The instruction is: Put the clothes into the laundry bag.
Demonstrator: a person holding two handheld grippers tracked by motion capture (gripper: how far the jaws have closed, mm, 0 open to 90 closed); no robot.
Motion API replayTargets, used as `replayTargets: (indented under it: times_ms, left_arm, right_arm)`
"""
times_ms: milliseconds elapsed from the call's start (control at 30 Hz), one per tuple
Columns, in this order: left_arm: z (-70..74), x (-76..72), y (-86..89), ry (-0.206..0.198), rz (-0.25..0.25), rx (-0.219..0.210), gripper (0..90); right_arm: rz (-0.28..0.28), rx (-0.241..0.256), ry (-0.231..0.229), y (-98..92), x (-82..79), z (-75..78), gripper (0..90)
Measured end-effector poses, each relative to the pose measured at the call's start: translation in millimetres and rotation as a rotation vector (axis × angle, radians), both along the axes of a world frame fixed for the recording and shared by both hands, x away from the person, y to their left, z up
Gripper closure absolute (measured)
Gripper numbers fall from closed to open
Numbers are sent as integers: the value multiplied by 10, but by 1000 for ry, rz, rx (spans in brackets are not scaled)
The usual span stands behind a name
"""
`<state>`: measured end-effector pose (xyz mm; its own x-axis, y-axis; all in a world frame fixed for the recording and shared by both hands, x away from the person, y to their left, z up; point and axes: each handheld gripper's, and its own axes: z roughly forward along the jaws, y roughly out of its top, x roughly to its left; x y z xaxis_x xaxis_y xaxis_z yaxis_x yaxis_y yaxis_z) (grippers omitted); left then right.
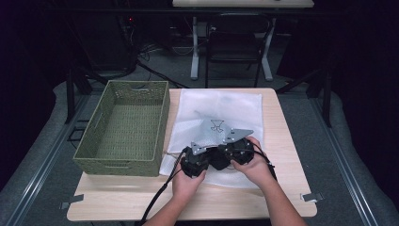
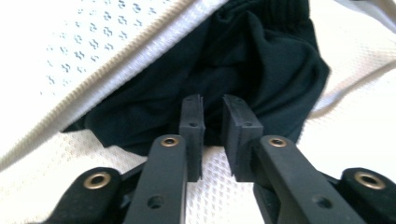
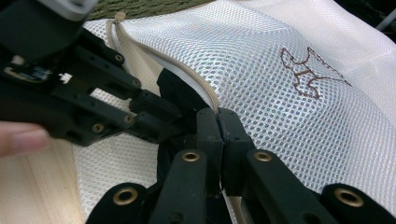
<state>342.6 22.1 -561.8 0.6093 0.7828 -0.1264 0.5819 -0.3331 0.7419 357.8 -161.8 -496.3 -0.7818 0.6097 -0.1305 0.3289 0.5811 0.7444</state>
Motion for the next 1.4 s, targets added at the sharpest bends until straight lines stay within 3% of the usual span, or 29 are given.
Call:
replayTargets:
  times_ms: [200, 433, 767, 933, 1100, 1167, 1400]
  left_arm:
    - [41, -169, 0, 13, -38, -51, 644]
    - [-18, -324, -93, 39, -87, -40, 635]
    - [-170, -199, -183, 58, -10, -1, 522]
    - [-176, -163, -205, 48, 4, 6, 600]
    - [-179, -134, -214, 24, 13, 36, 772]
    - [-181, -119, -206, 26, 7, 26, 841]
    - [-147, -30, -159, 14, 37, 23, 870]
  right_arm:
    - [0, 3, 0, -8, 3, 3, 890]
    - [-2, 2, 0, 0, -1, 1, 890]
    - [0, 3, 2, 0, -1, 0, 890]
    - [-1, 3, 4, 3, -5, -1, 890]
    - [0, 3, 5, 4, -3, -3, 890]
    - [-2, 3, 6, 3, -4, -3, 890]
    - [-1, 3, 7, -1, -6, -1, 890]
